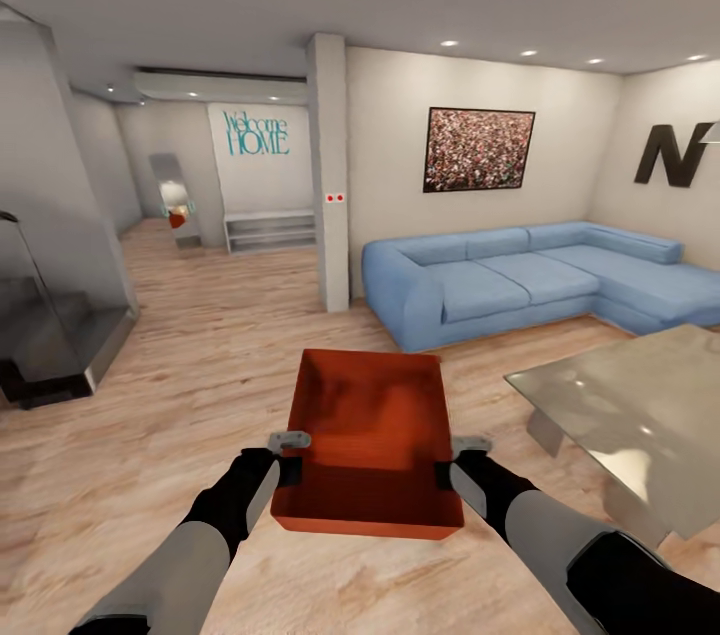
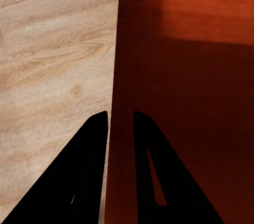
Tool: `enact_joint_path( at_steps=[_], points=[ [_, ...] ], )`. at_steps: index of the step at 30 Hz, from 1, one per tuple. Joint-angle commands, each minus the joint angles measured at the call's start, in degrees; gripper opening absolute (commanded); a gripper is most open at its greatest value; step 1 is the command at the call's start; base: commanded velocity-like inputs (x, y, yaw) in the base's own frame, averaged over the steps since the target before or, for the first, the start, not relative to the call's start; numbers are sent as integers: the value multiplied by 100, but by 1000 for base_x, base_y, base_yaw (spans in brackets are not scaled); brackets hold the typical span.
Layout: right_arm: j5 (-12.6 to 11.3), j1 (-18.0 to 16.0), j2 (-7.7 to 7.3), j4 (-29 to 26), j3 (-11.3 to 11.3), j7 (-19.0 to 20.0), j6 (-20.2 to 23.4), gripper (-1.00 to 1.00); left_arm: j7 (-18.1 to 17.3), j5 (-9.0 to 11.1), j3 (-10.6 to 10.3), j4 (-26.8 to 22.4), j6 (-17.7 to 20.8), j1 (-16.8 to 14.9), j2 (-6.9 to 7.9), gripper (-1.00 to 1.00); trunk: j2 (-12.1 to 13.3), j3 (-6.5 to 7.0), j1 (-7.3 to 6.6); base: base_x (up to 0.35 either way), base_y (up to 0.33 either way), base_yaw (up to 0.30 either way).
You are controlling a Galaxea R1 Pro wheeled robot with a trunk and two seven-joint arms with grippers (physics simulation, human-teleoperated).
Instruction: Move the two storage containers from the living room to the garage. In the garage, place one container on the floor and stack the other container on top of it (either order is fine).
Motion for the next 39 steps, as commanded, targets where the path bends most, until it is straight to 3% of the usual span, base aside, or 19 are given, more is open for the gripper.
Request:
enact_joint_path(
  at_steps=[1, 39],
  points=[
    [-263, 5, -7, -18, 349, -28, 7, -100, 35, -122, 74, -75, 38, -6, 7, -100, -5, -3, 2, 0, 0, 300],
    [-263, 6, -5, -18, 349, -28, 7, -100, 35, -127, 56, -75, 38, -6, 7, -100, -5, -3, 2, 1, 0, 297]
  ],
)
